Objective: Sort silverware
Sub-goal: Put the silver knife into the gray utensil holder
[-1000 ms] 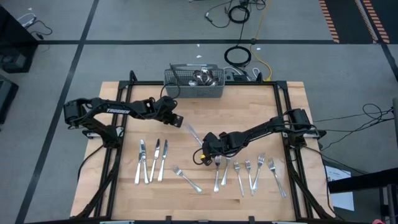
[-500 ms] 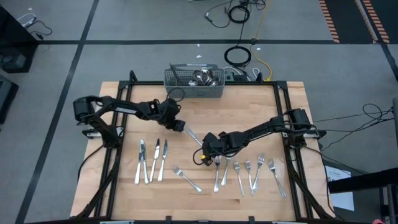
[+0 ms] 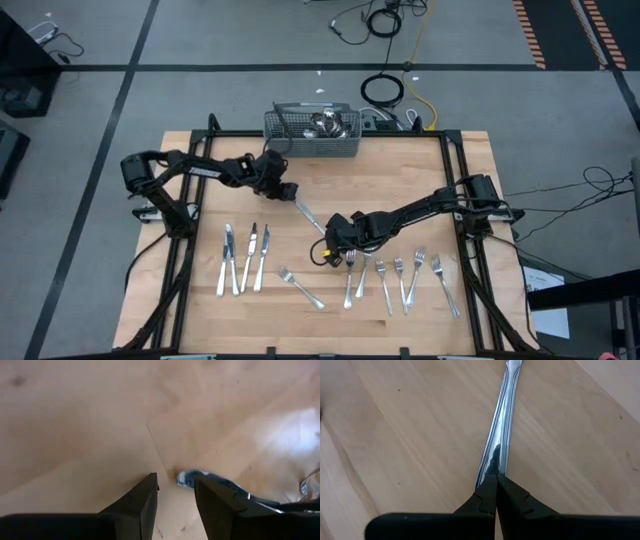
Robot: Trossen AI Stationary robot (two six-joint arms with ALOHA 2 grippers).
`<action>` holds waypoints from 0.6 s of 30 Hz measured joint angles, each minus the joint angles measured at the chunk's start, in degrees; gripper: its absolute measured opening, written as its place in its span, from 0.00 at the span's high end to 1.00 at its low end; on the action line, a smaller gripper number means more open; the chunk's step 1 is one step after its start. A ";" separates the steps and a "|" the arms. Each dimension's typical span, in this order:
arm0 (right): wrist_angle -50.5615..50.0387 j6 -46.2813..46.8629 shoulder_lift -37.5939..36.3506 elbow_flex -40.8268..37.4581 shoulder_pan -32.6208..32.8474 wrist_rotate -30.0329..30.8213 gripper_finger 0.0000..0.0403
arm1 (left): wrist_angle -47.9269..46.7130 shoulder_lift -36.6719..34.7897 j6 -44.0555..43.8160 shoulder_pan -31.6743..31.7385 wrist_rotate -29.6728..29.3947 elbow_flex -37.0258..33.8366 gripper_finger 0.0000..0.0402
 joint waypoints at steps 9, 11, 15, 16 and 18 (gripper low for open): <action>0.02 -1.61 0.02 -0.02 0.00 -0.04 1.00 | 1.66 0.31 2.14 1.72 1.94 0.00 0.66; 0.04 -1.67 0.02 -0.02 0.00 -0.04 1.00 | 3.26 1.29 1.97 1.70 4.94 0.00 0.66; 0.04 -1.67 0.02 -0.02 0.00 -0.07 1.00 | 4.94 3.58 1.62 1.13 7.64 0.03 0.66; 0.04 -1.67 0.02 -0.02 0.00 -0.06 1.00 | 4.71 3.81 1.61 1.15 8.04 0.07 0.66; 0.04 -1.69 0.02 -0.02 0.00 -0.06 1.00 | 4.51 4.04 1.72 1.19 8.45 0.13 0.66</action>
